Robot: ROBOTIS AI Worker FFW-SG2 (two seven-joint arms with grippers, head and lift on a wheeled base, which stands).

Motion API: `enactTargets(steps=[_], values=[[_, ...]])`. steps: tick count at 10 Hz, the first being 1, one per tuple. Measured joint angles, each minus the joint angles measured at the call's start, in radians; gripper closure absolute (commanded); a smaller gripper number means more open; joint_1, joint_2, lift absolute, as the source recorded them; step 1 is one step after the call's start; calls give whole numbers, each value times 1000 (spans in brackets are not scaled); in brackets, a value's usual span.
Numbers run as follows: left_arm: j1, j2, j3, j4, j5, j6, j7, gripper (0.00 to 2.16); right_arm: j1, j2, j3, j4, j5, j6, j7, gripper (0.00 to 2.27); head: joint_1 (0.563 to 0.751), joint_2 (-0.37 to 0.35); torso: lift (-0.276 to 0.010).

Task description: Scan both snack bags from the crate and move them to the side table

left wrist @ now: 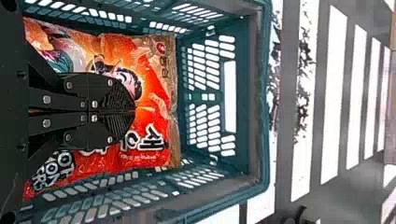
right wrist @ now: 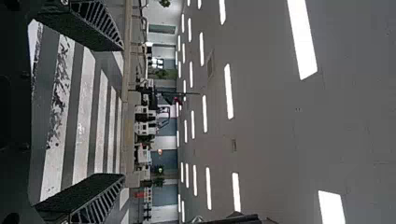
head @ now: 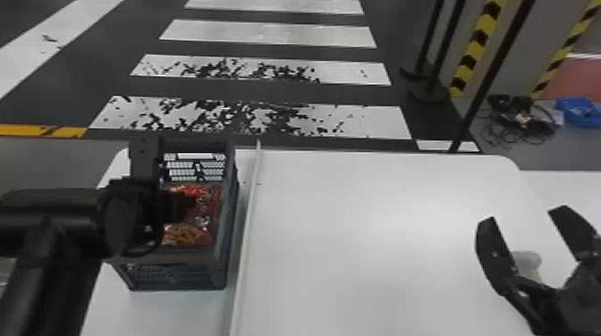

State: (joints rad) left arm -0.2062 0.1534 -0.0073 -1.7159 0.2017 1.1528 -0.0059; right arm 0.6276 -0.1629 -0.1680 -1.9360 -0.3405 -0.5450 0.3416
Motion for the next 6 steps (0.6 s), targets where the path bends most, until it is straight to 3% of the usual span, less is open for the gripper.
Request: enactTargets(steps=[3, 6], values=[[21, 2, 0, -81, 12, 15, 10, 2057, 8, 1, -2, -5, 0, -17, 0, 16, 695, -49, -95], [48, 8, -2, -232, 24, 62, 30, 2057, 4, -2, -2, -5, 0, -16, -1, 16, 695, -57, -95]])
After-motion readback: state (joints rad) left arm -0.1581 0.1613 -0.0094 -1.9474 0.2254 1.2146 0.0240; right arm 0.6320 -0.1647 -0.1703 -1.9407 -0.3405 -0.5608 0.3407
